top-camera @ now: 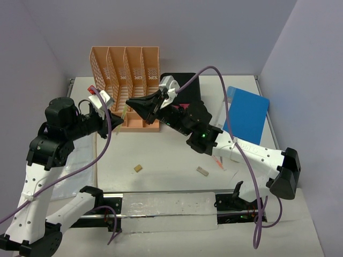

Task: Organize the desk

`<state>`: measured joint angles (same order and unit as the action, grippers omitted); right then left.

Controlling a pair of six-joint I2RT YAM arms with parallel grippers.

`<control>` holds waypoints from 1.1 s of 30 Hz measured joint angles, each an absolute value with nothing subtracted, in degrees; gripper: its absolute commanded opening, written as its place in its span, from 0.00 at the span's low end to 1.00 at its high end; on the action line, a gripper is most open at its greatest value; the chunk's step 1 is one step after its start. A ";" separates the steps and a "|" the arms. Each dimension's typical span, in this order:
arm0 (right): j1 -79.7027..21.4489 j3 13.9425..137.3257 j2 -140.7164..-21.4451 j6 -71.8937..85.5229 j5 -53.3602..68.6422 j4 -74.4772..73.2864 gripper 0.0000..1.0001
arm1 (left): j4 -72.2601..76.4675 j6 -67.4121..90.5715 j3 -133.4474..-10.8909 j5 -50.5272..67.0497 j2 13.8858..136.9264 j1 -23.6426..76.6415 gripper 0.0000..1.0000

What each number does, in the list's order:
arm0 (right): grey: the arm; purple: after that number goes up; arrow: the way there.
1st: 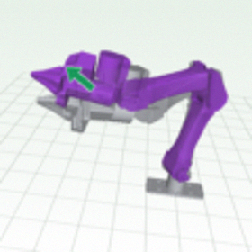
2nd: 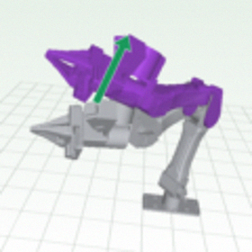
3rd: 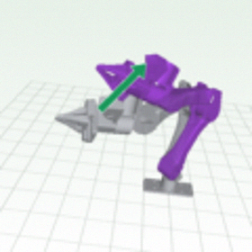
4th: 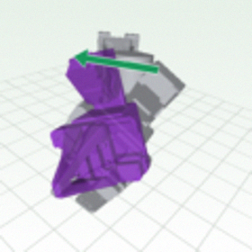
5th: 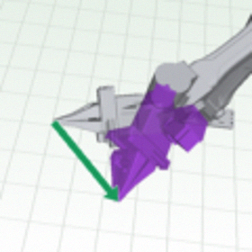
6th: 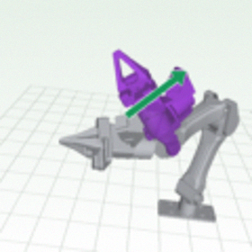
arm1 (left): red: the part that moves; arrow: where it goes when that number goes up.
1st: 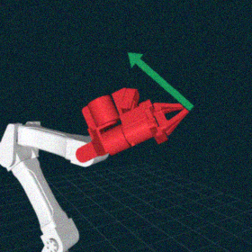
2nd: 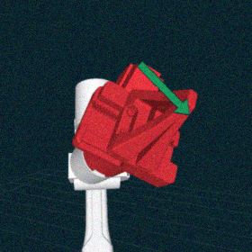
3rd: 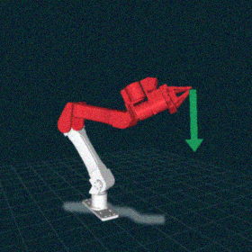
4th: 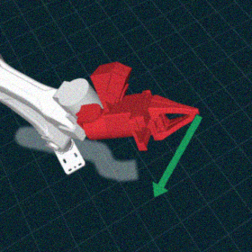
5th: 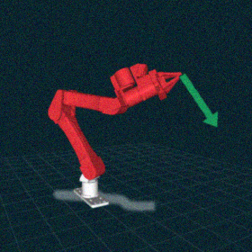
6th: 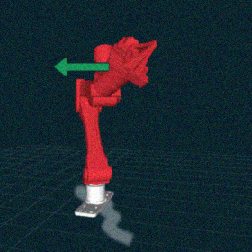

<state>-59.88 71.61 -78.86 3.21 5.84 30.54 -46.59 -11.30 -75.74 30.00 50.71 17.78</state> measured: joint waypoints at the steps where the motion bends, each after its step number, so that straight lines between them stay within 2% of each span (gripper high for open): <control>1: -59.65 71.61 -79.07 3.42 5.89 30.59 0.00 | -46.59 -11.20 -75.72 30.17 50.67 17.78 0.00; 33: -55.02 70.70 -81.69 10.69 9.39 33.08 0.00 | -46.33 -10.72 -74.36 29.57 50.47 17.89 0.00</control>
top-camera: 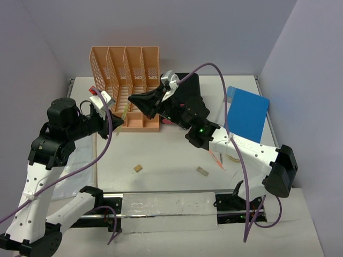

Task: Organize the desk

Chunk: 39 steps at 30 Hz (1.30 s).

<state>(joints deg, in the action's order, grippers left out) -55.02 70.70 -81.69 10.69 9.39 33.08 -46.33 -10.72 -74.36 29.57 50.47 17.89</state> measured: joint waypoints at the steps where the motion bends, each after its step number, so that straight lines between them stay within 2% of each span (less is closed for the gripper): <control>1: -54.99 70.70 -81.69 10.79 9.72 33.10 0.00 | -46.33 -10.73 -74.34 29.40 50.48 17.89 0.00; 39: -53.14 70.11 -84.58 17.29 15.80 34.71 0.00 | -46.31 -10.74 -73.83 27.05 50.37 17.96 0.00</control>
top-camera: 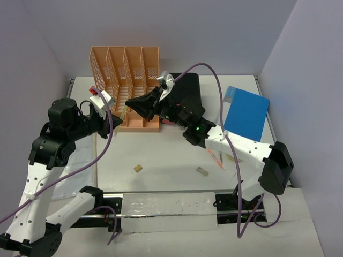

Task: Organize the desk

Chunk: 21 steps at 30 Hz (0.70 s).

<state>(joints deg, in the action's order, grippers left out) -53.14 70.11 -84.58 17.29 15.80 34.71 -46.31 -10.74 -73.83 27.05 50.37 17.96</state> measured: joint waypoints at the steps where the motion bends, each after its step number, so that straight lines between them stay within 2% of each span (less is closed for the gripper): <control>1: -53.10 70.11 -84.71 17.43 16.02 34.89 0.00 | -46.29 -10.73 -73.79 26.94 50.37 17.96 0.00; 15: -52.71 70.69 -84.83 17.46 17.04 32.93 0.00 | -45.70 -10.66 -73.41 24.87 50.59 18.40 0.00; 21: -52.62 72.56 -86.55 17.39 17.81 31.33 0.10 | -45.19 -10.63 -72.42 23.50 50.59 18.44 0.00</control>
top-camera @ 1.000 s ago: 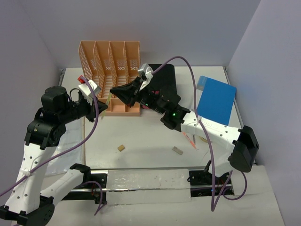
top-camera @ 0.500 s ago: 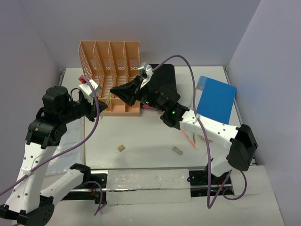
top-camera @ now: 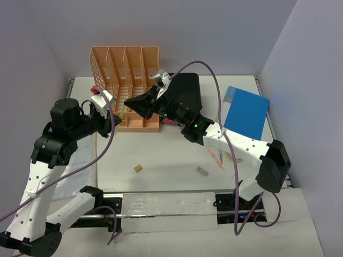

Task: Organize the desk

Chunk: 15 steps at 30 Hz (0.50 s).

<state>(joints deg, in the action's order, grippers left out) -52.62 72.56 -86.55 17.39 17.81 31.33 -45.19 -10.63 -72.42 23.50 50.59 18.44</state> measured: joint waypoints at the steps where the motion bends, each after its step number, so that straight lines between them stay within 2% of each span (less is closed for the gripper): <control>1: -52.57 72.60 -86.79 17.52 17.94 31.31 0.12 | -45.17 -10.63 -72.15 23.26 50.59 18.44 0.00; 7: -52.45 72.60 -87.51 17.79 18.35 31.29 0.25 | -44.81 -10.61 -71.11 22.50 50.57 18.44 0.00; 12: -52.49 72.60 -87.64 18.33 19.06 30.41 0.47 | -42.85 -10.63 -71.09 22.46 50.25 18.44 0.00; 15: -52.51 72.60 -87.98 18.61 19.41 29.90 0.51 | -41.42 -10.63 -71.07 22.46 49.92 18.44 0.00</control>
